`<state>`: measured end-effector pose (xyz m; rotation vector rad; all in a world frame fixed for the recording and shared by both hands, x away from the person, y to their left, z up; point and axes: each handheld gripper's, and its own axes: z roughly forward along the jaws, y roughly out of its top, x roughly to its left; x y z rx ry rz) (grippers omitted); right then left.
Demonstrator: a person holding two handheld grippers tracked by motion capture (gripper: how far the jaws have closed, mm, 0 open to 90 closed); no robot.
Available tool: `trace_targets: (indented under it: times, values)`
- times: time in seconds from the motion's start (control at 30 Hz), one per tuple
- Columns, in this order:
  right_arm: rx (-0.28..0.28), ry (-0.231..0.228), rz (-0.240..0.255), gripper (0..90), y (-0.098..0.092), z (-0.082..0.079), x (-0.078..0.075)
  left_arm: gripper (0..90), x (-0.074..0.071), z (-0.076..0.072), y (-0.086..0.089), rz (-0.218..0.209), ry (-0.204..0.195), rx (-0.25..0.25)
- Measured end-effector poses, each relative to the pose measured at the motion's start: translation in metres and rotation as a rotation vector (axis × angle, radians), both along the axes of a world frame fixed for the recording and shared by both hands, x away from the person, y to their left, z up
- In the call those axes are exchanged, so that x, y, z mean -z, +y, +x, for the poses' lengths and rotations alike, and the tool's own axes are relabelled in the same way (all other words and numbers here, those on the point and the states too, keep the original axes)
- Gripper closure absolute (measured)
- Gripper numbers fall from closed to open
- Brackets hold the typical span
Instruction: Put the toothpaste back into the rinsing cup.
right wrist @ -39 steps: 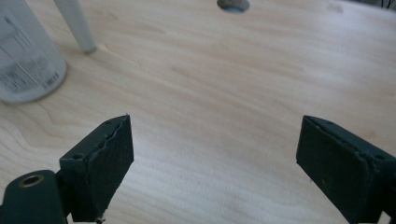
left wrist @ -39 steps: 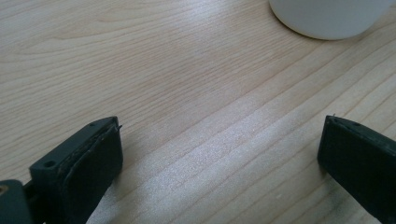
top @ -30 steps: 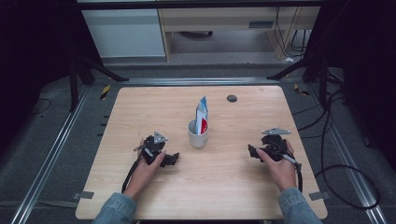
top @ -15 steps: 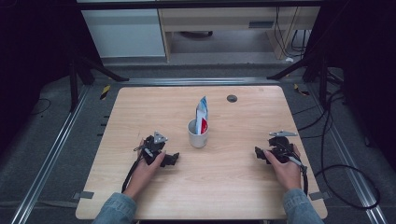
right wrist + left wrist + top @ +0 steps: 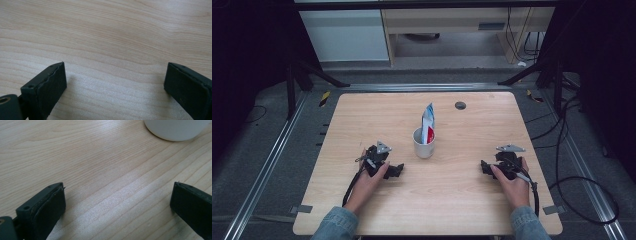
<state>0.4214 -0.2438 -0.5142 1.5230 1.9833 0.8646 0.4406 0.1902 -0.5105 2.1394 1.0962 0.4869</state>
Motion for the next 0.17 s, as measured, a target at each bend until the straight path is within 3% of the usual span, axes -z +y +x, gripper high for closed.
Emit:
trace_targets:
  times: [0.17]
  values:
    - [0.001,-0.001,-0.001,4.2,-0.0003,0.0003,0.0002,0.0,-0.0001,-0.0001,0.0001,0.003,0.001,0.003]
